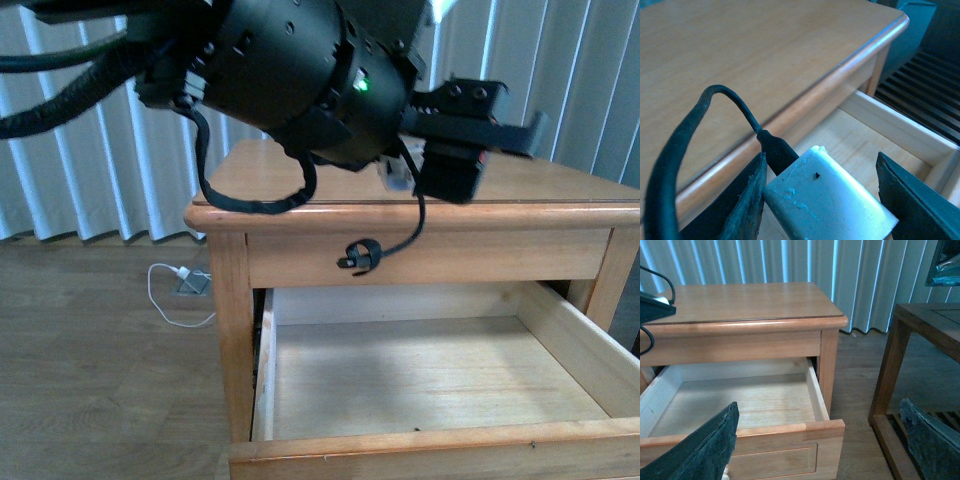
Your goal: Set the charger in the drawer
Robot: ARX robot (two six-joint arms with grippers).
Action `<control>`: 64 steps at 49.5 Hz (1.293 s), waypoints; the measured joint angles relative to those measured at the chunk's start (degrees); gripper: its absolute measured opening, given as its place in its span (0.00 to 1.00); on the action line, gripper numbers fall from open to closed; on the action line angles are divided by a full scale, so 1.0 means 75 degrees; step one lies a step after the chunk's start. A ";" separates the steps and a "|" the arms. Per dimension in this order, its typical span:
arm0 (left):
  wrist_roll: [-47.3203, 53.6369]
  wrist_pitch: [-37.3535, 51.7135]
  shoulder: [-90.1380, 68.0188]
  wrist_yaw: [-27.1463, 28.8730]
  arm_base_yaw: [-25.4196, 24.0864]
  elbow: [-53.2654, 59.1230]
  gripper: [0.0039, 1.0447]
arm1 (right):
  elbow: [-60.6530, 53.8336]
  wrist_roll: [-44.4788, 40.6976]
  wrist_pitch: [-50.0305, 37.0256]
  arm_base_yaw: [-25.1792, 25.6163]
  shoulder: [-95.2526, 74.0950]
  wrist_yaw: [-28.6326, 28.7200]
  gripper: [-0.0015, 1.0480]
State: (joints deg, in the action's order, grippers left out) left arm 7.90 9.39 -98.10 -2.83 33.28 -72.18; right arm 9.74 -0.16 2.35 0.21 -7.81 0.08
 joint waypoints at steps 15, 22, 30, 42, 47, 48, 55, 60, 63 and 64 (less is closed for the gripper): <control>0.0160 -0.0012 -0.0833 0.0137 0.0297 0.0067 0.57 | 0.0000 0.0000 0.0000 0.0000 0.0000 0.0000 0.92; 0.0175 -0.0085 -0.1443 0.0239 0.0323 -0.0044 0.57 | 0.0000 0.0000 0.0000 0.0000 0.0000 -0.0003 0.92; 0.0166 -0.0216 -0.1953 0.0309 0.0326 -0.0332 0.57 | 0.0000 0.0000 0.0000 0.0000 0.0000 -0.0003 0.92; 0.0184 -0.0268 -0.2136 0.0361 0.0347 -0.0522 0.85 | 0.0000 0.0000 0.0000 0.0000 0.0000 -0.0003 0.92; 0.0297 -0.0160 -0.2052 0.0373 0.0385 -0.0434 0.96 | 0.0000 0.0000 0.0000 0.0000 0.0000 0.0000 0.92; 0.0297 -0.0143 -0.2028 0.0376 0.0388 -0.0408 0.95 | 0.0000 0.0000 0.0000 0.0000 0.0000 0.0000 0.92; 0.0373 0.0166 -0.1419 0.0542 0.0423 0.0085 0.94 | 0.0000 0.0000 0.0000 0.0000 0.0000 -0.0003 0.92; 0.0344 0.0606 -0.0586 0.0848 0.0391 0.0597 0.94 | 0.0000 0.0000 0.0000 0.0000 -0.0003 0.0000 0.92; 0.0312 0.0944 0.0213 0.1119 0.0236 0.1096 0.94 | 0.0000 0.0000 0.0000 0.0000 0.0000 -0.0003 0.92; 0.0312 0.1000 0.0431 0.1198 0.0175 0.1244 0.94 | 0.0000 0.0000 0.0000 0.0000 0.0000 -0.0003 0.92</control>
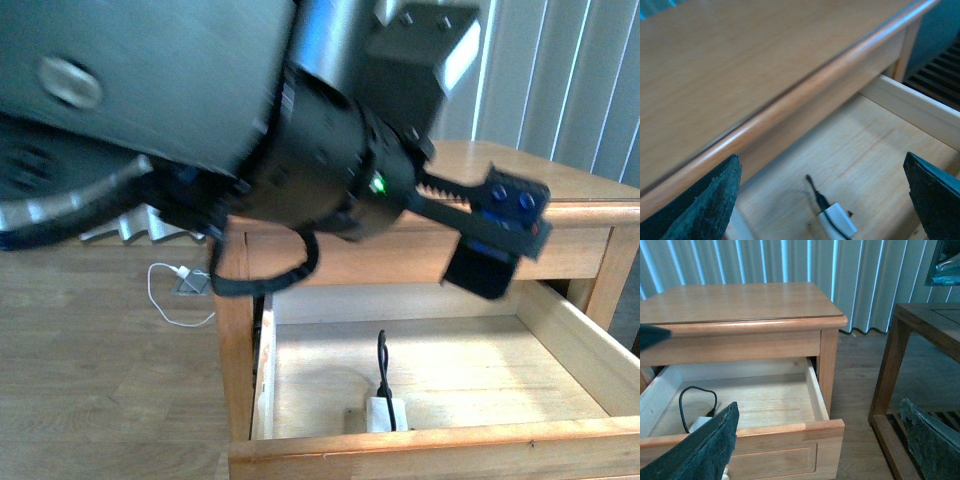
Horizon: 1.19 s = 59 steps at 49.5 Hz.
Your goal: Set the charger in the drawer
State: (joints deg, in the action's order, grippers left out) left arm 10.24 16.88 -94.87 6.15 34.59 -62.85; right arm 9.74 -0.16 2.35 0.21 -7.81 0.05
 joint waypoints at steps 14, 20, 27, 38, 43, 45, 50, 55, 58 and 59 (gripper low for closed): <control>-0.0446 0.0370 0.3311 0.0790 -0.1559 0.2471 0.94 | 0.0000 0.0000 0.0000 0.0000 0.0000 0.0000 0.92; -0.0758 0.0023 0.4948 0.1052 -0.2209 0.3462 0.94 | 0.0000 0.0000 0.0000 0.0000 0.0000 0.0000 0.92; -0.1151 -0.0632 0.6621 0.1530 -0.2527 0.4476 0.94 | 0.0000 0.0000 0.0000 0.0000 0.0000 0.0003 0.92; -0.2151 -0.2023 0.9229 0.2707 -0.2270 0.5855 0.94 | 0.0000 0.0003 0.0000 0.0000 0.0000 0.0000 0.92; -0.2850 -0.2594 1.0261 0.3593 -0.1763 0.6510 0.94 | 0.0000 0.0000 0.0000 0.0000 0.0000 0.0000 0.92; -0.3042 -0.2634 1.0541 0.3587 -0.1731 0.6744 0.94 | 0.0000 0.0000 0.0000 0.0000 0.0000 0.0000 0.92; -0.3360 -0.2649 1.0780 0.3643 -0.1766 0.6959 0.94 | 0.0000 0.0000 0.0000 0.0000 0.0000 0.0003 0.92; -0.3462 -0.2649 1.0812 0.3634 -0.1775 0.6959 0.94 | 0.0000 0.0000 0.0000 0.0000 0.0000 0.0003 0.92; -0.3483 -0.2649 1.0815 0.3634 -0.1775 0.6959 0.94 | 0.0000 0.0000 0.0000 0.0000 0.0000 0.0000 0.92; -0.3497 -0.2649 1.0818 0.3637 -0.1775 0.6959 0.94 | 0.0000 0.0000 0.0000 0.0000 0.0000 0.0000 0.92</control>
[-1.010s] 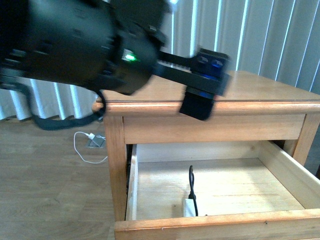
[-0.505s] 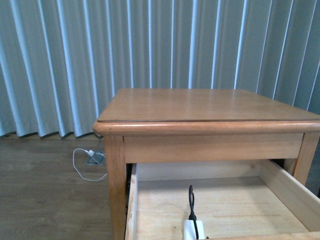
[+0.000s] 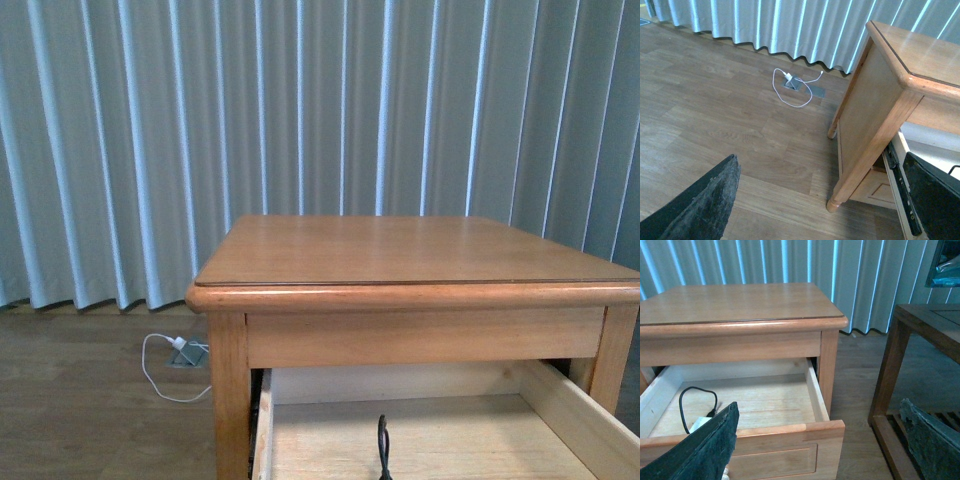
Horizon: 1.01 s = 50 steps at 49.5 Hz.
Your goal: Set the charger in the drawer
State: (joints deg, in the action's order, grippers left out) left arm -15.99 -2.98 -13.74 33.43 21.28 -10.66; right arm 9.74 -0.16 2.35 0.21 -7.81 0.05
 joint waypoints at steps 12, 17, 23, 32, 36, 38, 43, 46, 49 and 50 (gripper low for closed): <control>0.1105 0.0326 0.0711 -0.2136 -0.0723 0.0373 0.76 | 0.0000 0.0000 0.0000 0.0000 0.0000 0.0000 0.92; 0.1737 0.0350 0.0982 -0.2926 -0.1244 0.0545 0.57 | 0.0000 0.0000 0.0000 0.0000 0.0000 0.0003 0.92; 0.1950 0.0335 0.1183 -0.3701 -0.1842 0.0740 0.35 | 0.0000 0.0000 0.0000 0.0000 0.0000 0.0000 0.92; 0.2049 0.0332 0.1408 -0.4438 -0.2795 0.0950 0.04 | 0.0000 0.0000 0.0000 -0.0003 0.0000 0.0000 0.92; 0.2069 0.0332 0.1454 -0.4438 -0.2804 0.1020 0.04 | 0.0000 0.0000 0.0000 -0.0003 0.0000 0.0000 0.92; 0.2072 0.0332 0.1475 -0.4435 -0.2804 0.1037 0.04 | 0.0000 0.0000 0.0000 -0.0003 0.0000 0.0000 0.92; 0.2072 0.0361 0.1641 -0.4438 -0.2809 0.1177 0.04 | 0.0000 0.0000 0.0000 -0.0003 0.0000 0.0000 0.92; 0.2078 0.0358 0.1751 -0.4447 -0.2815 0.1244 0.04 | 0.0000 0.0000 0.0000 -0.0003 0.0000 0.0000 0.92; 0.2084 0.0367 0.1792 -0.4450 -0.2815 0.1244 0.04 | -0.0006 0.0000 0.0000 -0.0003 0.0000 0.0003 0.92; 0.2084 0.0367 0.1798 -0.4447 -0.2815 0.1244 0.04 | -0.0006 0.0000 0.0000 -0.0003 0.0000 0.0003 0.92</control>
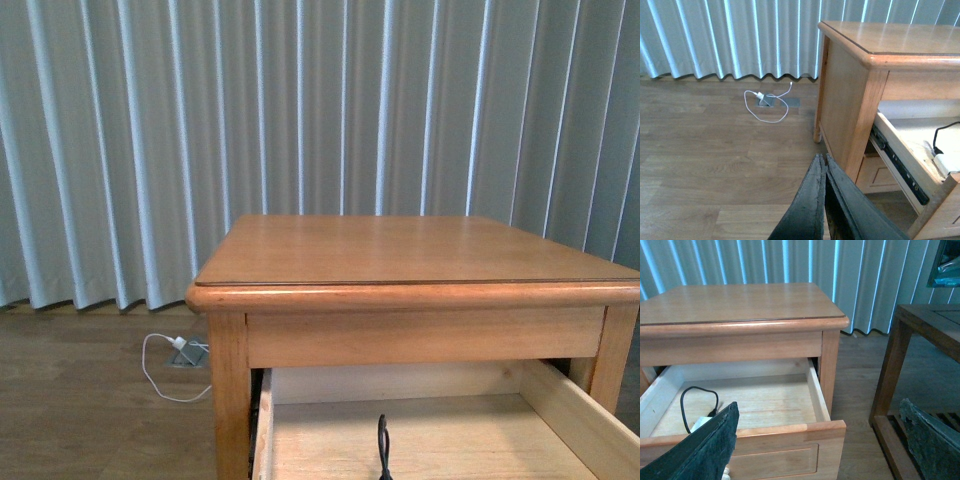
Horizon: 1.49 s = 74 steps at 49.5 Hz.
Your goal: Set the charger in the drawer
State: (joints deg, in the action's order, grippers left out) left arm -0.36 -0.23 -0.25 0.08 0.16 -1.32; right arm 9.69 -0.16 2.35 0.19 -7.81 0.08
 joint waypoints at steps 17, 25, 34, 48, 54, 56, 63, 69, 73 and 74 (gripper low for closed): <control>0.0000 0.0000 0.0006 -0.0003 0.0000 0.0000 0.04 | 0.0000 0.0000 0.0000 0.0000 0.0000 -0.0003 0.92; -0.0003 0.0000 0.0006 -0.0003 0.0000 0.0000 0.27 | 0.0017 -0.0003 0.0172 0.0149 -0.0032 0.0927 0.92; -0.0003 0.0000 0.0006 -0.0003 0.0000 0.0000 0.65 | 0.0606 -0.0140 0.1416 -0.0128 -0.1527 0.1276 0.92; 0.0015 0.0000 0.0006 -0.0003 0.0000 0.0000 0.94 | 0.1542 -0.0038 0.1448 -0.0889 -0.5173 0.0842 0.92; 0.0015 0.0000 0.0006 -0.0003 0.0000 0.0000 0.94 | 0.1932 0.0137 0.1072 -0.1291 -0.6411 0.0705 0.92; 0.0015 0.0000 0.0006 -0.0003 0.0000 0.0000 0.94 | 0.2025 0.0195 0.0903 -0.1419 -0.6811 0.0589 0.92; 0.0015 0.0000 0.0006 -0.0003 0.0000 0.0000 0.94 | 0.2279 0.0458 0.0297 -0.1935 -0.8180 0.0280 0.92; 0.0015 0.0000 0.0006 -0.0003 0.0000 0.0000 0.94 | 0.2498 0.0615 -0.0157 -0.2238 -0.8967 0.0044 0.92; 0.0015 0.0000 0.0006 -0.0003 0.0000 0.0000 0.94 | 0.2667 0.0650 -0.0504 -0.2375 -0.9451 -0.0207 0.92; 0.0015 0.0000 0.0006 -0.0003 0.0000 0.0000 0.94 | 0.2716 0.0650 -0.0603 -0.2410 -0.9576 -0.0271 0.92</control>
State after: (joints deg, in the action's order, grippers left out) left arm -0.25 -0.23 -0.21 0.05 0.16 -1.32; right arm 30.06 4.71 -2.17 -17.89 -79.64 -1.96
